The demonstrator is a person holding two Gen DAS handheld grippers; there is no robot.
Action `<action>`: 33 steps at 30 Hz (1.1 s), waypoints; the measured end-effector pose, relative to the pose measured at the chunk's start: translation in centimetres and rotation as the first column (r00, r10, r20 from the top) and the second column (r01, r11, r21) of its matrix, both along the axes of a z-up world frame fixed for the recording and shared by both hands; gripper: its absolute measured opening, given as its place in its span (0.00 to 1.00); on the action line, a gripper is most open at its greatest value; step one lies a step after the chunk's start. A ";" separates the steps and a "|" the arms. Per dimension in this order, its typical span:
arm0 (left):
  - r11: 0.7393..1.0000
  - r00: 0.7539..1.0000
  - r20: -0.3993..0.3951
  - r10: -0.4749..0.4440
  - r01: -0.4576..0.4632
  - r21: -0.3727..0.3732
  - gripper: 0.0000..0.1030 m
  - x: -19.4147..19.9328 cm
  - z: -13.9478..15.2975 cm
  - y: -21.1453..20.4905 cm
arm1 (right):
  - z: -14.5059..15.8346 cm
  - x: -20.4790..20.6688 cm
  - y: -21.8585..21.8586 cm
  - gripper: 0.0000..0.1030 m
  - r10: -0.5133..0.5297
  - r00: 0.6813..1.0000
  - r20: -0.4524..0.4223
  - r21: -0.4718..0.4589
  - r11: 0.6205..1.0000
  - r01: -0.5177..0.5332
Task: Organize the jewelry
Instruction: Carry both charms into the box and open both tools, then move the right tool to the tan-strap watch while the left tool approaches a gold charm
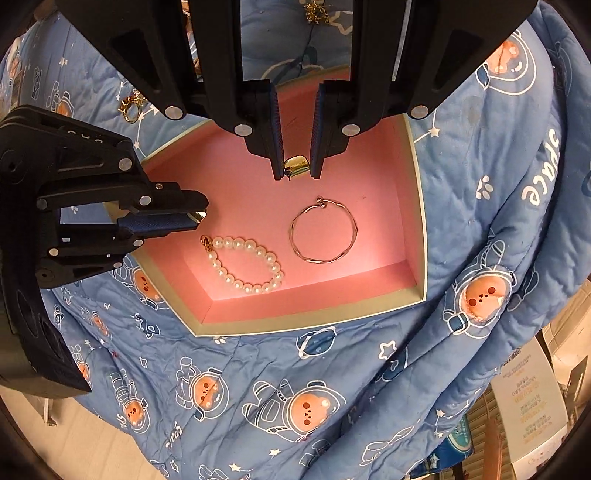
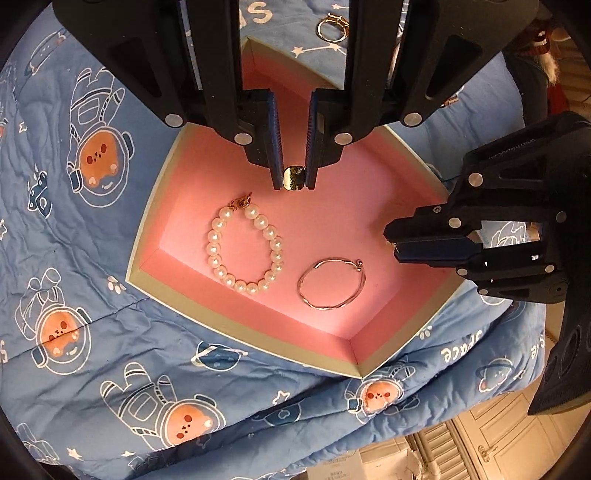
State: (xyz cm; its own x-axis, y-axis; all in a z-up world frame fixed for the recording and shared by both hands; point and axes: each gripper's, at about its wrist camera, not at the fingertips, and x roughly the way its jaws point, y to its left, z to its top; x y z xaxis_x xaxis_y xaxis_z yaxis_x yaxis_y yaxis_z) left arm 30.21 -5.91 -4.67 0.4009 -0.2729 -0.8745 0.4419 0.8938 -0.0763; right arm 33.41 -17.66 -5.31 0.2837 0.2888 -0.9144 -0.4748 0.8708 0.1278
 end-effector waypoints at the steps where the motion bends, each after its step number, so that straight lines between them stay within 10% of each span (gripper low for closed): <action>1: 1.000 1.000 -0.002 -0.001 0.000 -0.007 0.14 0.1 -0.1 0.0 | -0.1 0.2 0.0 0.12 0.008 1.000 -0.011 -0.004 1.000 -0.008; 14: 1.000 0.999 0.037 -0.011 0.013 -0.029 0.34 -0.1 0.2 -0.2 | -0.5 0.5 0.5 0.16 0.142 0.990 -0.020 -0.087 0.986 -0.144; 27: 0.986 0.971 0.228 0.077 -0.041 -0.160 0.87 -3.4 7.3 3.4 | 6.9 -2.0 -2.2 0.76 0.204 0.969 0.140 -0.057 0.979 -0.198; 33: 0.979 0.954 0.275 0.117 -0.064 -0.195 0.93 -6.3 8.7 4.9 | 11.4 -5.6 -5.1 0.87 0.107 0.967 0.233 0.068 0.990 -0.126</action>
State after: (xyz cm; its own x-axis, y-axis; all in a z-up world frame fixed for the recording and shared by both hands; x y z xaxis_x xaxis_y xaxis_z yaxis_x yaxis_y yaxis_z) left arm 23.94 -0.98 4.08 0.6556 -0.3670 -0.6600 0.3865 0.9139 -0.1243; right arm 27.84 -22.71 6.08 0.4422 0.4031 -0.8012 -0.5972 0.7988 0.0723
